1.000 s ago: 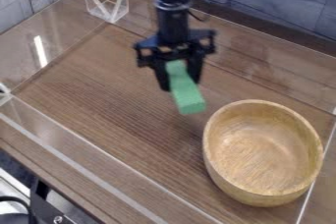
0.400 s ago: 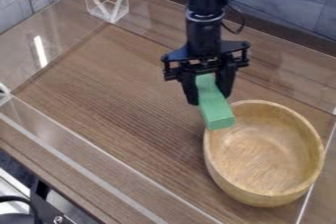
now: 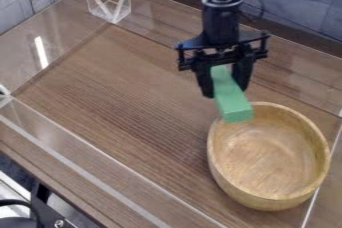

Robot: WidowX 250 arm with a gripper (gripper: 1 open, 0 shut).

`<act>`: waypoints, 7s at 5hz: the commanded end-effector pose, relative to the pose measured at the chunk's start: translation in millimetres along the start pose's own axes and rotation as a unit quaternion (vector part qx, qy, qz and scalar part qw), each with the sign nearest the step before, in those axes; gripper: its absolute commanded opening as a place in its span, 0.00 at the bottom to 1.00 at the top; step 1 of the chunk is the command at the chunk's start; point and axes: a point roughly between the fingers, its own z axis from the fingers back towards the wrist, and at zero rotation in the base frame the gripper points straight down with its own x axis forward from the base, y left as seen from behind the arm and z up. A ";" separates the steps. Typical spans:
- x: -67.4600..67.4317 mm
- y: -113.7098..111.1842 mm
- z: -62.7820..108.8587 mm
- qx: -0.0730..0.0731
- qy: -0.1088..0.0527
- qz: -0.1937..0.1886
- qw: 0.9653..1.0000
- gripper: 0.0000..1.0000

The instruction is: Put green stick into wooden bowl

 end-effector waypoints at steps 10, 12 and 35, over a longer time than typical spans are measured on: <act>-47.4 -21.7 10.1 -0.079 -0.054 -0.017 0.995 1.00; -42.8 -24.3 25.9 -0.079 -0.052 -0.054 0.994 1.00; -48.0 -11.3 48.6 -0.074 -0.116 -0.168 0.976 1.00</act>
